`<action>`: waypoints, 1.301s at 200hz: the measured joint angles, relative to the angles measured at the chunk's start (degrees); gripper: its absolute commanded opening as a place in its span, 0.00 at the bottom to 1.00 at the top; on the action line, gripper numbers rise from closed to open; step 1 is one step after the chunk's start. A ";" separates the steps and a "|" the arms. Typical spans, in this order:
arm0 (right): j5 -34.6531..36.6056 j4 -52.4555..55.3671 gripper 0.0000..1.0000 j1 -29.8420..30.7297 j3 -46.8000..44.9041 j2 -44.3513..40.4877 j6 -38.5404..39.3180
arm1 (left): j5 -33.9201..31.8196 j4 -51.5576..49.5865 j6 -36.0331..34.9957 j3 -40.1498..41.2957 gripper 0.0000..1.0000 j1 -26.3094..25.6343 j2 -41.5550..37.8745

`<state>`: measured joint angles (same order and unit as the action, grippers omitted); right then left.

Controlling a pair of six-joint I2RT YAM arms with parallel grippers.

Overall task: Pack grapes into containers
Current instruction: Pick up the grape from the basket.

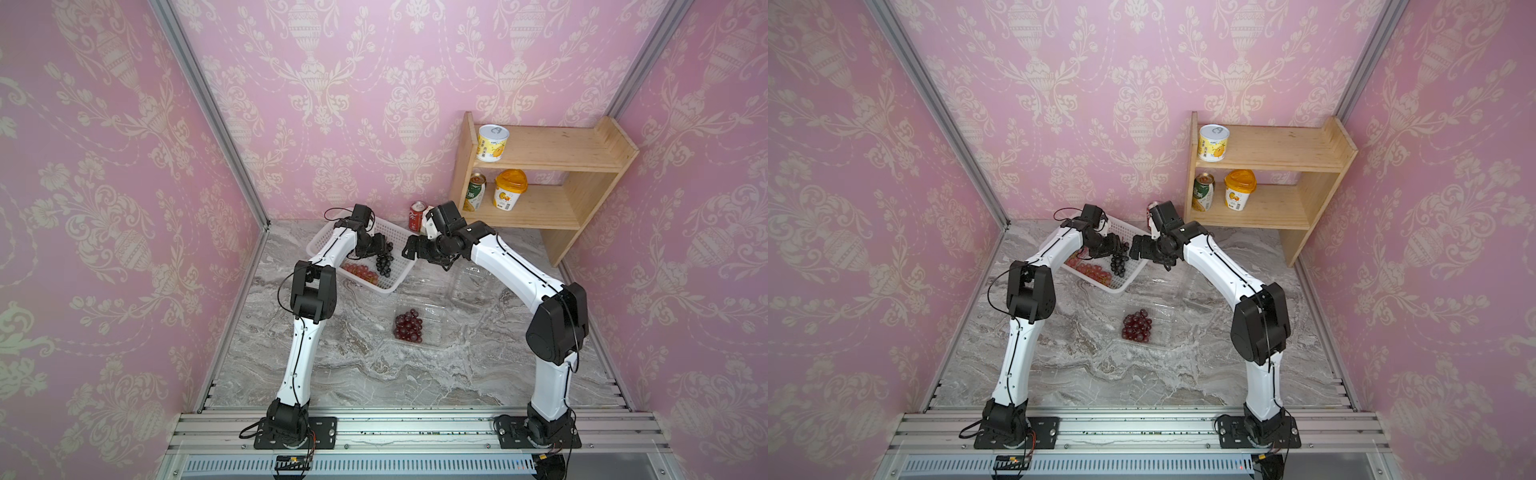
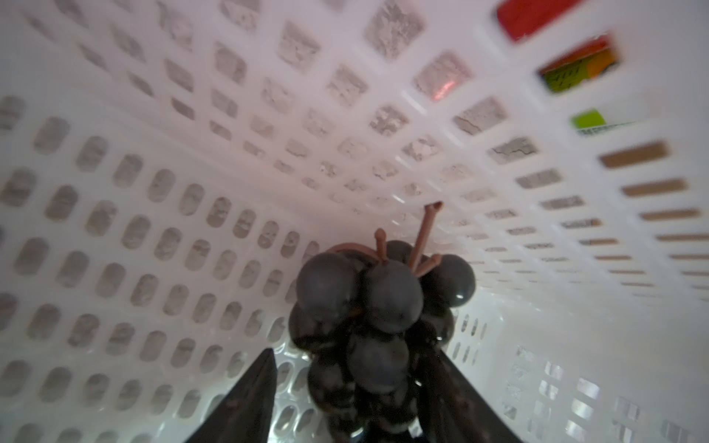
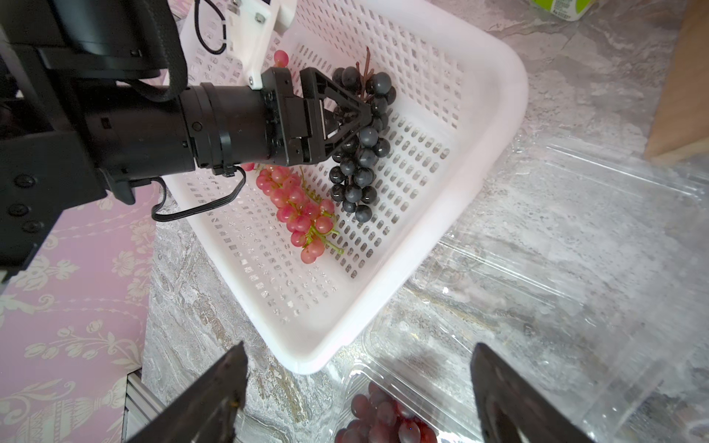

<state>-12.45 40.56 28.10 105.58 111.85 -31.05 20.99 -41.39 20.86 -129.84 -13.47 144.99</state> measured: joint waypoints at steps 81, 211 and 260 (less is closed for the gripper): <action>-0.74 -1.97 0.91 -0.55 -3.13 -1.51 -0.04 | 5.38 3.17 1.14 -0.28 0.64 -0.11 1.70; -1.11 -3.69 0.90 -1.51 -5.29 -2.38 -0.22 | 14.73 16.00 5.90 9.97 0.31 0.61 -1.03; -1.07 -3.72 0.90 -1.51 -5.49 -2.38 -0.24 | 15.50 17.62 7.15 17.33 0.32 1.27 -6.27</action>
<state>-13.52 36.84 26.59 100.09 109.47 -31.29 36.49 -23.77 28.01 -112.51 -12.21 138.72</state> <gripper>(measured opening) 0.907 0.324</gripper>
